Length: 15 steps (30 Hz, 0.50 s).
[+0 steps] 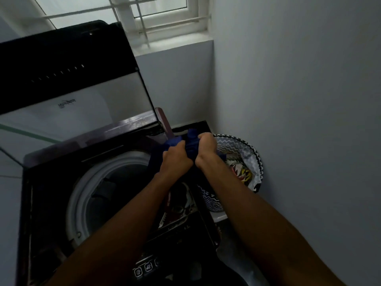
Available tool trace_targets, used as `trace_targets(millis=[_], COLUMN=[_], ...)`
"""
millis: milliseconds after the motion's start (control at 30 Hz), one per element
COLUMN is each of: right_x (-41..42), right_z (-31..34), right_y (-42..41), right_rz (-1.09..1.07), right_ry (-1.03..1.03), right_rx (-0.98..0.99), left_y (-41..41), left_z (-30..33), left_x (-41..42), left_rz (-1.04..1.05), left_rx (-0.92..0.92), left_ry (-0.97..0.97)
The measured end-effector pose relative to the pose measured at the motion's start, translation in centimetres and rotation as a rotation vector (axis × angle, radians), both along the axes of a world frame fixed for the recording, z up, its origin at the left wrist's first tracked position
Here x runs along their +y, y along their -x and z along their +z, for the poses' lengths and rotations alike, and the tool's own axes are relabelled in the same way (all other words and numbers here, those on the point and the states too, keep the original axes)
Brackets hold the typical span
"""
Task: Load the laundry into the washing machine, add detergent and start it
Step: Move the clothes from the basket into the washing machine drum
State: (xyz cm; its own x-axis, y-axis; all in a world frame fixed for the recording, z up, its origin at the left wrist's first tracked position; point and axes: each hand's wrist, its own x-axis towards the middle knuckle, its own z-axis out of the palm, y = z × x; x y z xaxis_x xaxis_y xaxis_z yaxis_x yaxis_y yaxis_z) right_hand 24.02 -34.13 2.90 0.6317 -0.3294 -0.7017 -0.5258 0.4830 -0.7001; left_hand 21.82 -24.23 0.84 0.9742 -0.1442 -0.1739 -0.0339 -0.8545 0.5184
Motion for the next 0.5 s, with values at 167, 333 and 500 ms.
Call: trace_targets(millis=[167,333,500], right_x=[5.0,10.7,15.7], right_z=[3.4,6.0,5.5], right_y=[0.1,0.5,2.0], right_rz=[0.058,0.207,0.364], right_ry=[-0.085,-0.123,-0.158], right_rx=[-0.139,-0.191,-0.139], left_y=[1.1,3.2,5.3], left_z=[3.2,5.0,4.8], left_x=[4.2,9.1,13.7], left_rz=[0.119,0.340,0.442], left_rx=[-0.088,-0.156,-0.149], left_ry=[0.161,0.287,0.294])
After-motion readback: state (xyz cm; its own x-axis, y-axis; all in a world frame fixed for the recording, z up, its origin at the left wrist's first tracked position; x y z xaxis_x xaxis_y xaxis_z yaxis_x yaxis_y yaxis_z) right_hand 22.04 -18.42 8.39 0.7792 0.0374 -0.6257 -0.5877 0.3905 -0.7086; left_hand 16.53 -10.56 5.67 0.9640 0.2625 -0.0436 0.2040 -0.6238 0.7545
